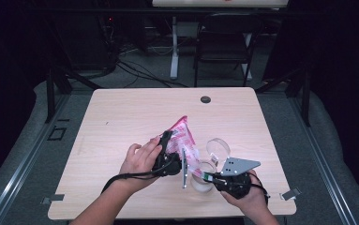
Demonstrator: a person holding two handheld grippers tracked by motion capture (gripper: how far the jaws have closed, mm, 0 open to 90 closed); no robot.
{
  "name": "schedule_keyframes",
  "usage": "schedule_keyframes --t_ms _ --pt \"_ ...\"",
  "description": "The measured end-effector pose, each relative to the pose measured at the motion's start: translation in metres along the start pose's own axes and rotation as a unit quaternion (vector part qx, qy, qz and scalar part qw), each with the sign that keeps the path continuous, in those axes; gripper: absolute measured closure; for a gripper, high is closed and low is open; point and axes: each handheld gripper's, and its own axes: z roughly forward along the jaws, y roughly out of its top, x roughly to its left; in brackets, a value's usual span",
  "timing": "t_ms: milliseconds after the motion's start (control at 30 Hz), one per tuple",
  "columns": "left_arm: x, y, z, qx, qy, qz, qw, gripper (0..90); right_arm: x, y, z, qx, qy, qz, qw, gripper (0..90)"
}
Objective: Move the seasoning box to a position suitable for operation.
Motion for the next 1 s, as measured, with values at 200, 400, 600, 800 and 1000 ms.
schedule_keyframes --t_ms 200,400,600,800,1000 --pt "0.0003 0.0003 -0.0006 -0.001 0.001 0.001 1.0000 60.5 0.0000 -0.0001 -0.0001 0.000 0.000 0.000 1.0000 90.0" --pt "0.0014 0.0010 -0.0007 -0.002 0.002 0.001 1.0000 60.6 0.0000 0.0000 -0.0004 -0.001 0.001 0.000 1.0000 90.0" --pt "0.0018 0.0018 -0.0009 -0.003 0.003 0.004 1.0000 60.6 -0.0003 -0.0003 -0.0008 -0.001 0.000 0.000 1.0000 90.0" --pt "0.0020 0.0024 -0.0008 -0.006 0.005 0.003 1.0000 60.6 -0.0004 -0.0004 -0.0015 -0.001 0.000 0.000 1.0000 90.0" --pt "0.0020 0.0031 -0.0012 -0.004 0.004 0.003 1.0000 60.7 -0.0003 -0.0006 -0.0020 0.000 -0.002 0.000 1.0000 90.0"
